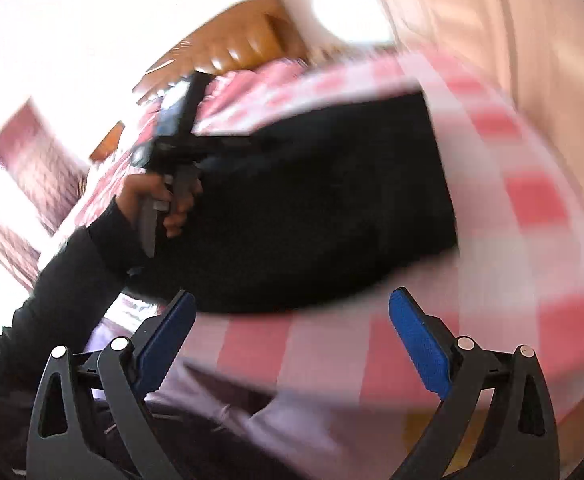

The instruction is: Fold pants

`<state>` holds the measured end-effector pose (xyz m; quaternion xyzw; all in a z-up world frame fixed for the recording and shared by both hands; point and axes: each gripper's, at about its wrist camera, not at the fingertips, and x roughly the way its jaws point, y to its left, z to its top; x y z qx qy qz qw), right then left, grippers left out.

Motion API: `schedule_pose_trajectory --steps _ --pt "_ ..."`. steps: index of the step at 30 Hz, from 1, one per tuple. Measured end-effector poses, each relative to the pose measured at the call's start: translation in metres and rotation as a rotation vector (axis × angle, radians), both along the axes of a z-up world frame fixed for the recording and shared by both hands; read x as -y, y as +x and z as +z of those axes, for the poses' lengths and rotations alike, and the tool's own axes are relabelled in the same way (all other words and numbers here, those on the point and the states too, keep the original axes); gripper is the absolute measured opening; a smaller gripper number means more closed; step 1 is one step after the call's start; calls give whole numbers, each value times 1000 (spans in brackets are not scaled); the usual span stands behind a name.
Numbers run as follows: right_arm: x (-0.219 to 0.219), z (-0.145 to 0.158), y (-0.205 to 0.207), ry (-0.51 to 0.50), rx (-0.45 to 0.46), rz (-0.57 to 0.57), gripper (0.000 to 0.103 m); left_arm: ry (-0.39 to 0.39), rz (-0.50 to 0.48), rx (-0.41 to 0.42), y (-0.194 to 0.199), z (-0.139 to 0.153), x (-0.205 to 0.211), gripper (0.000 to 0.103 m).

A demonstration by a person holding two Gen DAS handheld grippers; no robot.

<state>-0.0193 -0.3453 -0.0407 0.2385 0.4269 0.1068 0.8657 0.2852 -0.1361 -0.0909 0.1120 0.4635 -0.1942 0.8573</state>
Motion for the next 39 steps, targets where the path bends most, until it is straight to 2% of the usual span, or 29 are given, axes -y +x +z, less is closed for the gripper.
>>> schedule_pose_trajectory --steps 3,8,11,15,18,21,24,25,27,29,31,33,36,39 --pt "1 -6 7 24 -34 -40 95 -3 1 -1 0 0 0 102" --pt "-4 -18 33 78 -81 -33 95 -5 1 0 0 0 -1 102" --pt "-8 -15 43 61 -101 -50 99 -6 1 0 0 0 -1 102" --pt "-3 -18 45 102 -118 -73 99 -7 1 -1 0 1 -1 102" --pt "21 -18 32 124 -98 -204 98 -7 0 3 -1 2 -1 102" --pt "39 -22 30 211 -80 -223 98 5 -3 39 -6 6 1 102" --pt "40 -22 37 212 -87 -215 99 -4 -55 93 -22 21 4 101" --pt "42 -22 38 227 -86 -222 98 -34 -78 95 -31 30 4 101" --pt "53 -26 40 292 -78 -258 98 -93 -127 88 -53 48 10 101" --pt "62 -30 42 375 -84 -278 99 -68 -200 49 -81 55 26 101" --pt "68 -29 44 394 -94 -275 99 -63 -263 17 -106 48 37 101" --pt "69 -28 46 398 -96 -273 99 -21 -313 12 -126 33 48 101" --pt "67 -26 47 377 -95 -280 99 38 -298 46 -135 13 58 102" --pt "59 -22 47 293 -92 -289 99 5 -239 55 -126 3 56 102"
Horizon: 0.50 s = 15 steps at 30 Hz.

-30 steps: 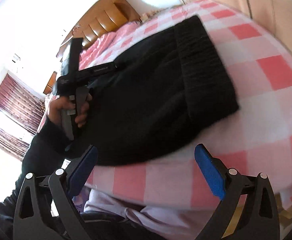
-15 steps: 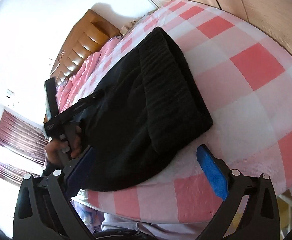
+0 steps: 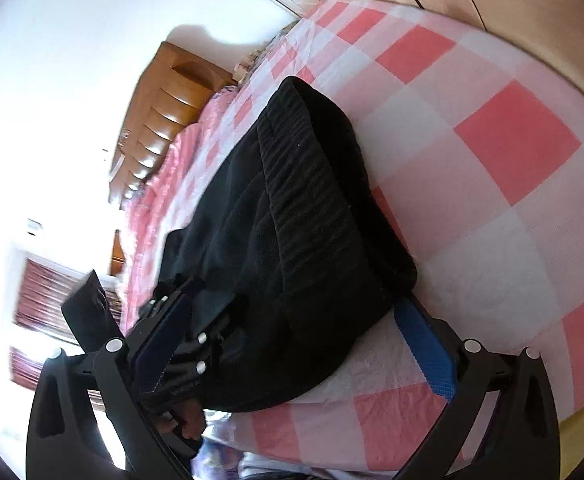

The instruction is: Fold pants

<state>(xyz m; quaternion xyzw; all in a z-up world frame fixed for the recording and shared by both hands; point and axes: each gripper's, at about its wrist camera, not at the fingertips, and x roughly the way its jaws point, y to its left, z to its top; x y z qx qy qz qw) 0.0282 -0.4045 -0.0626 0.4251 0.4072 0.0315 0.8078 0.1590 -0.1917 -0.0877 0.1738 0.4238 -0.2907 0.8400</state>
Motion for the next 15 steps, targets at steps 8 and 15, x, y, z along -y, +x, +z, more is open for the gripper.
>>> schedule_pose_trajectory --steps 8,15 --pt "0 1 1 58 89 -20 99 -11 58 37 0 -3 -6 102" --pt "1 20 1 112 258 46 98 -115 3 60 -25 27 -16 101"
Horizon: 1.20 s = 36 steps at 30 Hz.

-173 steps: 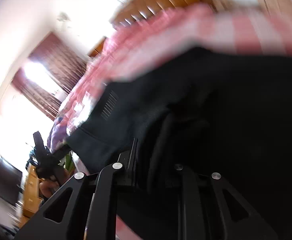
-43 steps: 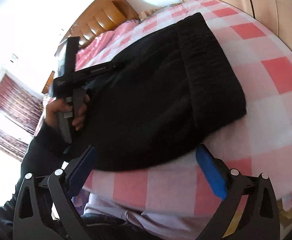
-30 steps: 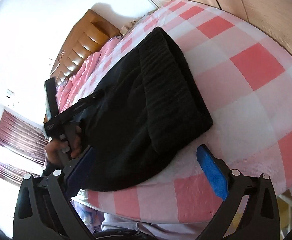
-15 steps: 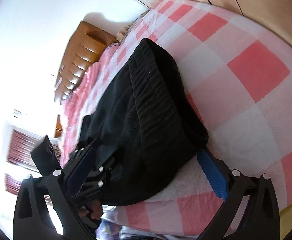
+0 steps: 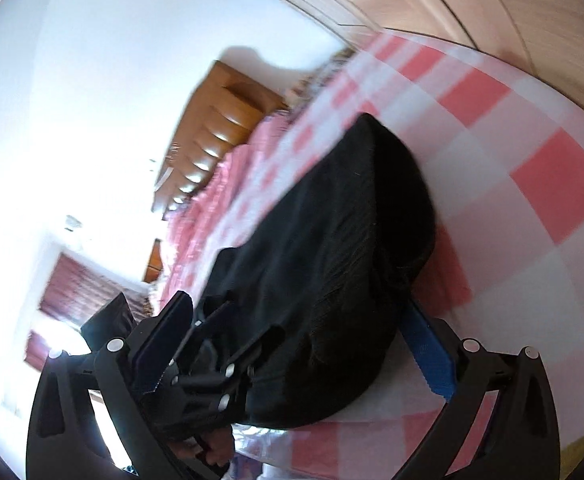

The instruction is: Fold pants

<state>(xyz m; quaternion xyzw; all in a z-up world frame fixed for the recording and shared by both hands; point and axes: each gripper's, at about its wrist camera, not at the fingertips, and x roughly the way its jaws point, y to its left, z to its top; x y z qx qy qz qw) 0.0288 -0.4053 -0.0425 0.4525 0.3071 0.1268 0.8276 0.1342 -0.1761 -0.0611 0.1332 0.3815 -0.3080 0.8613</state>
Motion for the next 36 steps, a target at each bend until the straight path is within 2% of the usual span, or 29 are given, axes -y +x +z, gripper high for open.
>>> schedule_pose_trajectory --steps 3,7,9,11,13,15,17,18,21,25,26,27,28,29,30,33,34,36 --pt "-1 8 4 2 28 39 98 5 -96 42 -26 9 12 101" --pt "-3 14 11 -22 -4 72 98 124 -189 170 -56 1 36 101" --pt "-3 14 13 -11 -15 69 98 164 -200 188 -55 -6 49 101" --pt "-3 16 15 -6 -12 73 98 170 -207 185 -54 -5 54 101" --pt "-2 17 18 8 -2 86 99 158 -207 226 -59 4 51 101" --pt "-2 19 21 37 16 107 99 115 -195 215 -60 15 42 101" --pt "-1 21 23 64 31 122 99 43 -210 150 -60 20 30 101" --pt "-1 21 24 74 35 125 99 37 -217 126 -59 19 30 101" --pt "1 20 28 95 38 128 99 124 -253 140 -61 0 49 101" --pt "2 23 30 101 37 134 99 146 -272 83 -46 -19 74 101" --pt "2 24 31 93 38 137 99 150 -266 74 -41 -22 77 88" --pt "2 25 31 87 36 137 99 156 -259 57 -37 -25 79 59" --pt "3 26 29 74 36 131 99 171 -223 42 -29 -28 79 48" --pt "4 27 26 58 34 125 99 153 -210 39 -24 -27 75 41" --pt "5 28 22 40 29 121 99 98 -201 15 -20 -22 67 29" --pt "6 20 12 -5 -26 73 99 26 -165 28 -17 -9 50 25" --pt "7 14 11 14 -49 68 99 4 -153 38 -17 -4 44 25" --pt "8 -2 16 121 -55 92 99 -20 -156 47 -21 4 38 25"
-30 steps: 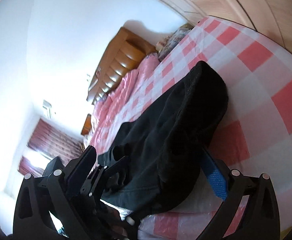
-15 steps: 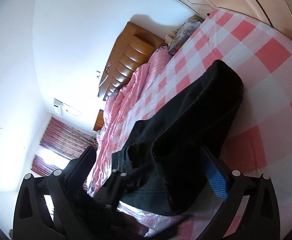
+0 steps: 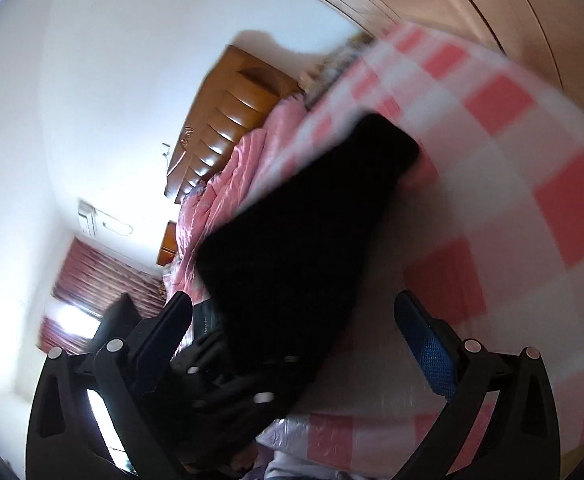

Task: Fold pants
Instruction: 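Lift the pants with the left tool while the right tool holds the other end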

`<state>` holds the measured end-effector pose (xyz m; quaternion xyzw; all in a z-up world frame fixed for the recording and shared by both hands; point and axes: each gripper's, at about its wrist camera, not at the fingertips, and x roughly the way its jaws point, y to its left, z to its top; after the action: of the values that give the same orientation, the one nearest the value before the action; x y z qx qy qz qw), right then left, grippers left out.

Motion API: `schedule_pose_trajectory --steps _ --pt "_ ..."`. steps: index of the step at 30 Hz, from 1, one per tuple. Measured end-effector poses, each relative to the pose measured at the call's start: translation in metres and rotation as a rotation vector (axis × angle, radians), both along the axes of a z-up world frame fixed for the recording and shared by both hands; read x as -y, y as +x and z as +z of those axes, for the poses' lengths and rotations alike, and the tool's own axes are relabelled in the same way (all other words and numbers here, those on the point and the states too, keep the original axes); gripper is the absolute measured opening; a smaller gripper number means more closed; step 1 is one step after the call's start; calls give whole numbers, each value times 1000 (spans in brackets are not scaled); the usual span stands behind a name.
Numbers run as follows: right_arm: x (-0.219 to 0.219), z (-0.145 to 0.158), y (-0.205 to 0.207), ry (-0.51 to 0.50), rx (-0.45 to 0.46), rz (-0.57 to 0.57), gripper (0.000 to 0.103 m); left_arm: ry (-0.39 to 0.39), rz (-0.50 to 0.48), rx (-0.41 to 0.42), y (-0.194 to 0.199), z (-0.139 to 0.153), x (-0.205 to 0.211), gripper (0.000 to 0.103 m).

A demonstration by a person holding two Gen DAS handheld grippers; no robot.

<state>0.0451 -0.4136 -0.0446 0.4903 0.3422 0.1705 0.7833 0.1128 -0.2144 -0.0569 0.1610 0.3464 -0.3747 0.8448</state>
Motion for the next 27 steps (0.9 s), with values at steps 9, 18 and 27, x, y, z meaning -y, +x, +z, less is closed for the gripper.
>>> schedule_pose_trajectory --steps 9,18,27 --pt "-12 -6 34 58 30 17 99 -42 -120 -46 -14 -6 5 59" --pt "-17 -14 17 -34 152 56 99 -279 -33 -297 68 36 -83 93" --pt "-98 18 -10 -609 212 -79 99 234 -124 -553 124 61 92 101"
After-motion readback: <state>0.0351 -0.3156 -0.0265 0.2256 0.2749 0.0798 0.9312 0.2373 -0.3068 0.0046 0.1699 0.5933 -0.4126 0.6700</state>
